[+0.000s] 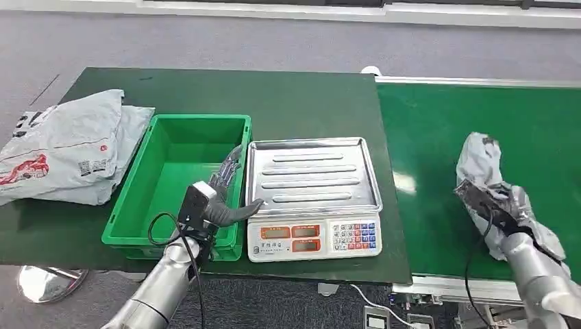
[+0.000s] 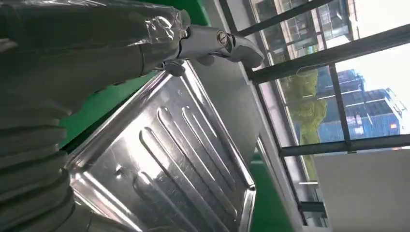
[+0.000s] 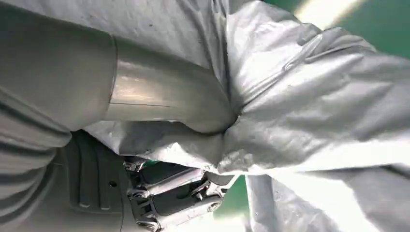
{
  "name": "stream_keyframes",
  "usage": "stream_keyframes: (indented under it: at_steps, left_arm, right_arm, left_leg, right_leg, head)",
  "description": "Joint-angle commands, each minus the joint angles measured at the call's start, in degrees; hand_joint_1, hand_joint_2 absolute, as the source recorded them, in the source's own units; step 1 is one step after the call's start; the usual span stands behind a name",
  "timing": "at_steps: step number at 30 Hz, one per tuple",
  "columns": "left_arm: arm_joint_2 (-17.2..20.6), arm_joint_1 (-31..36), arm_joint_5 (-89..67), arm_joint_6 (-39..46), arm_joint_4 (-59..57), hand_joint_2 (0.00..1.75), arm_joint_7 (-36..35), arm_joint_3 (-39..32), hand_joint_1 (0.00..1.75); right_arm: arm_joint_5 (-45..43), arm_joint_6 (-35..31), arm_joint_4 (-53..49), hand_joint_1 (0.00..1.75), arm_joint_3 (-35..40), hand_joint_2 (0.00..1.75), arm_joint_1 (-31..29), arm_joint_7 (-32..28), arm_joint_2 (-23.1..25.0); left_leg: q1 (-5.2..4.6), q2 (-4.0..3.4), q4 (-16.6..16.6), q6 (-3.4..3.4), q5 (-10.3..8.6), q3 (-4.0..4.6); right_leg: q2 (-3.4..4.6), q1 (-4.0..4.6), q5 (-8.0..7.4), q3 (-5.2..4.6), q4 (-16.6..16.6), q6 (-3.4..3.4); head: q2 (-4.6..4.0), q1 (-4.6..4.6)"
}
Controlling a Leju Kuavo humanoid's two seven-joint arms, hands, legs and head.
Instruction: Moved the parcel from conveyor to table for the left to box.
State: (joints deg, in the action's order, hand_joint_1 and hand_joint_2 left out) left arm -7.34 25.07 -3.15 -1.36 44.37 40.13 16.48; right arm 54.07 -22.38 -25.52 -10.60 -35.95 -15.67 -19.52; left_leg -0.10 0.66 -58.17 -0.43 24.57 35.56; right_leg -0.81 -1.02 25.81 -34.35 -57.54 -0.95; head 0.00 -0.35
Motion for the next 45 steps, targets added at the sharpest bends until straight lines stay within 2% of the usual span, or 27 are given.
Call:
stream_keyframes:
  at_steps: [1,4,7,10,11,13,15,16,19,20,21,22,23,24,26,31,32,40,43,45]
  left_arm:
    - [0.4,1.4,-0.5,-0.7,-2.5,1.75,-0.1,0.7,0.0]
    - [-0.1,2.3,-0.7,-0.8,-3.6,1.75,-0.1,1.0,0.0]
    - [-0.2,2.6,-0.7,-0.8,-3.8,1.75,-0.1,1.2,0.0]
    - [0.0,2.4,-0.7,-0.8,-3.5,1.75,-0.1,1.3,0.0]
    - [0.2,2.0,-0.6,-0.7,-2.9,1.75,-0.1,1.4,0.0]
    - [0.5,2.0,-0.4,-0.7,-2.5,1.75,-0.1,1.5,0.0]
    - [0.6,2.3,-0.1,-0.7,-2.3,1.75,-0.1,1.7,0.0]
    - [0.6,2.7,0.0,-0.9,-2.2,1.75,-0.1,1.7,0.0]
    - [0.5,3.0,-0.1,-1.5,-2.0,1.75,-0.1,1.9,0.0]
    - [0.4,2.9,-0.2,-1.7,-1.9,1.75,-0.1,2.3,0.0]
    - [0.4,2.9,-0.2,-1.7,-1.9,1.75,-0.1,2.3,0.0]
    - [0.3,2.8,-0.1,-1.9,-1.9,1.75,-0.1,2.4,0.0]
    - [0.1,3.0,-0.1,-2.1,-2.2,1.75,-0.1,2.5,0.0]
    - [0.2,2.9,0.0,-2.3,-2.1,1.75,-0.1,2.6,0.0]
    - [-0.2,3.1,-0.3,-1.8,-2.4,1.75,-0.1,3.2,0.0]
    - [-0.2,3.1,-0.3,-1.8,-2.4,1.75,-0.1,3.2,0.0]
    - [-0.2,3.1,-0.3,-1.8,-2.4,1.75,-0.1,3.2,0.0]
    - [-0.2,3.1,-0.3,-1.8,-2.4,1.75,-0.1,3.2,0.0]
    - [-0.4,3.3,-0.1,-1.9,-2.9,1.75,-0.1,3.6,0.0]
    - [-0.6,3.1,-0.1,-1.5,-2.9,1.75,-0.1,3.9,0.0]
  right_arm:
    - [-15.7,-4.7,-39.1,1.75,-9.8,1.75,12.2,-10.0,4.5]
    - [-17.1,-7.1,-49.9,1.75,-7.1,1.75,13.8,-13.4,5.1]
    - [-15.1,-10.7,-58.4,1.75,-1.9,1.75,15.2,-15.6,6.2]
    - [-14.0,-11.8,-59.7,1.75,-0.3,1.75,15.4,-16.2,7.0]
    - [-13.1,-12.9,-61.2,1.75,2.6,1.75,15.6,-17.7,7.1]
    - [-11.1,-12.3,-61.4,1.75,9.4,1.75,12.9,-19.0,8.6]
    - [-4.1,-8.9,-56.8,1.75,17.9,1.75,7.4,-16.4,9.5]
    - [1.5,-3.4,-50.8,1.75,25.0,1.75,2.4,-13.4,10.8]
    - [6.5,5.8,-37.7,1.75,35.9,1.75,-5.3,-10.4,13.7]
    - [8.4,8.1,-30.1,1.75,40.2,1.75,-9.1,-9.3,14.6]
    - [8.4,8.1,-30.1,1.75,40.2,1.75,-9.1,-9.3,14.6]
    - [8.3,9.0,-25.7,1.75,41.8,1.75,-10.5,-9.7,15.2]
    - [8.5,13.8,-20.0,1.75,44.7,1.75,-13.2,-9.5,15.7]
    - [8.3,14.7,-17.3,1.75,45.8,1.75,-14.3,-9.4,16.0]
    - [9.3,21.5,-7.3,1.75,50.6,1.75,-18.5,-7.3,18.9]
    - [9.3,21.5,-7.3,1.75,50.6,1.75,-18.5,-7.3,18.9]
    - [9.3,21.5,-7.3,1.75,50.6,1.75,-18.5,-7.3,18.9]
    - [9.3,21.5,-7.3,1.75,50.6,1.75,-18.5,-7.3,18.9]
    - [11.3,32.0,0.6,1.75,56.4,1.75,-21.7,-6.8,21.9]
    - [11.7,34.4,3.0,1.75,58.3,1.75,-22.1,-6.4,23.1]
  left_leg:
    - [0.06,0.0,0.1,-0.07,0.04,-0.2]
    - [-0.02,0.1,0.0,-0.02,0.03,0.01]
    - [-0.02,-0.13,0.0,-0.06,0.09,-0.03]
    - [0.03,-0.19,0.1,-0.09,0.09,-0.12]
    - [0.05,-0.07,0.1,-0.07,0.05,-0.05]
    - [0.07,-0.27,0.1,-0.09,0.09,-0.21]
    - [0.0,-0.58,0.0,-0.06,0.11,-0.1]
    - [0.01,-0.93,0.1,-0.08,0.16,-0.15]
    - [0.04,-1.36,0.1,-0.11,0.16,-0.24]
    - [0.04,-1.34,0.1,-0.09,0.11,-0.18]
    - [0.09,-1.51,0.1,-0.12,0.09,-0.23]
    - [0.05,-1.25,0.1,-0.13,0.04,-0.19]
    - [0.11,-1.31,0.2,-0.17,0.0,-0.26]
    - [0.16,-1.22,0.2,-0.22,-0.07,-0.3]
    - [0.17,-1.2,0.2,-0.22,-0.12,-0.3]
    - [0.17,-0.54,0.1,-0.23,-0.16,-0.11]
    - [0.23,-0.62,0.2,-0.24,-0.13,-0.29]
    - [0.17,-0.44,0.1,-0.25,-0.13,-0.15]
    - [0.16,-0.52,0.1,-0.25,-0.13,-0.08]
    - [0.15,-0.52,0.1,-0.25,-0.12,-0.1]
  right_leg:
    - [0.0,0.07,0.04,0.21,0.1,0.12]
    - [-0.12,-0.02,0.07,0.03,0.0,0.08]
    - [0.14,-0.01,0.06,-0.01,0.0,0.11]
    - [0.27,0.04,0.04,0.06,0.0,0.15]
    - [0.13,0.05,0.04,0.03,0.0,0.12]
    - [0.28,0.08,0.04,0.11,0.1,0.16]
    - [0.56,0.01,-0.01,-0.08,0.0,0.11]
    - [0.92,0.01,-0.08,-0.11,0.0,0.14]
    - [1.33,0.05,-0.19,-0.17,-0.1,0.21]
    - [1.29,0.05,-0.22,-0.21,-0.1,0.22]
    - [1.44,0.1,-0.3,-0.19,0.0,0.28]
    - [1.23,0.06,-0.23,-0.2,-0.1,0.3]
    - [1.27,0.12,-0.28,-0.15,0.0,0.33]
    - [1.18,0.16,-0.31,-0.1,0.1,0.38]
    - [1.13,0.17,-0.3,-0.11,0.0,0.36]
    - [0.5,0.17,-0.16,-0.08,-0.1,0.32]
    - [0.59,0.23,-0.18,0.11,0.1,0.36]
    - [0.43,0.17,-0.15,-0.04,0.0,0.35]
    - [0.51,0.16,-0.17,-0.14,-0.1,0.36]
    - [0.51,0.16,-0.16,-0.12,-0.1,0.35]
  head:
    - [0.0,0.0]
    - [0.0,0.0]
    - [0.0,0.0]
    - [0.0,0.0]
    - [0.0,0.0]
    - [0.0,0.0]
    - [0.0,0.02]
    - [0.0,0.0]
    - [0.0,0.0]
    - [0.0,0.0]
    - [0.0,0.0]
    - [0.0,0.0]
    - [0.0,0.0]
    - [0.0,0.0]
    - [0.0,0.0]
    - [0.0,0.0]
    - [0.0,0.0]
    - [0.0,0.0]
    - [0.0,0.0]
    - [0.0,0.0]
